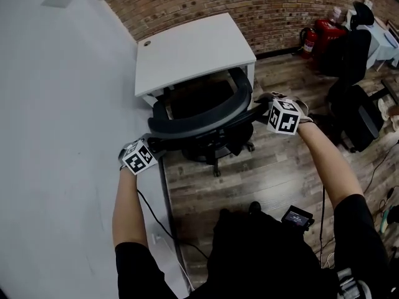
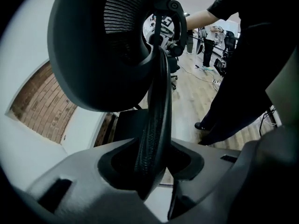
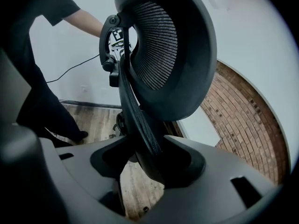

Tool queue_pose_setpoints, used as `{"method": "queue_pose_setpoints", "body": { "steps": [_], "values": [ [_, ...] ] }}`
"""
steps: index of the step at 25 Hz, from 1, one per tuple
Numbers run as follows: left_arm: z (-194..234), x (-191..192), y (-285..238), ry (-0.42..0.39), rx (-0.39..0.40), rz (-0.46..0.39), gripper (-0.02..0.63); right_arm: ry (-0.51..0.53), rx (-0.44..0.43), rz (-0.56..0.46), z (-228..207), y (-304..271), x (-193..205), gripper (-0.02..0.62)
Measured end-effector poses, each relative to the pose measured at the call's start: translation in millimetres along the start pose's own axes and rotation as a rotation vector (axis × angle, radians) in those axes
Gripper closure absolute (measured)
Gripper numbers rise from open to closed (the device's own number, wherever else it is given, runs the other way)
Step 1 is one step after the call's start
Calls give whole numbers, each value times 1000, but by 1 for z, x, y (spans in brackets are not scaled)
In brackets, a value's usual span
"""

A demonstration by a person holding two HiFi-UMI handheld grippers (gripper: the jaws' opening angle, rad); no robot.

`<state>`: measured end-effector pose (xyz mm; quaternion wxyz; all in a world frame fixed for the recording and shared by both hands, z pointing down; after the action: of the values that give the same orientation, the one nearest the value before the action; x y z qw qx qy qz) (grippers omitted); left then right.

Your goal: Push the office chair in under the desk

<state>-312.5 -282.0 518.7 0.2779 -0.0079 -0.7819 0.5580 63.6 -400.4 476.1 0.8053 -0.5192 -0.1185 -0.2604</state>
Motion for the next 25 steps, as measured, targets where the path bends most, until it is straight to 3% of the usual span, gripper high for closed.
{"method": "queue_pose_setpoints", "body": {
  "steps": [7, 17, 25],
  "values": [
    [47, 6, -19, -57, -14, -28, 460, -10, 9, 12, -35, -27, -4, 381],
    [138, 20, -42, -113, 44, -77, 476, -65, 6, 71, -99, -75, -18, 380],
    [166, 16, -45, -139, 24, -77, 479, -88, 18, 87, -119, -82, -20, 380]
  ]
}}
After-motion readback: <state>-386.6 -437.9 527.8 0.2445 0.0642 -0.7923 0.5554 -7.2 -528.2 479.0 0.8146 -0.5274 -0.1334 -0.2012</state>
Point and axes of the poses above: the fingertips, and each gripper's own axes: y backward along the fingers, z to its left, x out of its underside, the point moved 6 cm from there along y, backward along the fingers, and after that the axes turned 4 degrees about y, right-handed, at the moved point
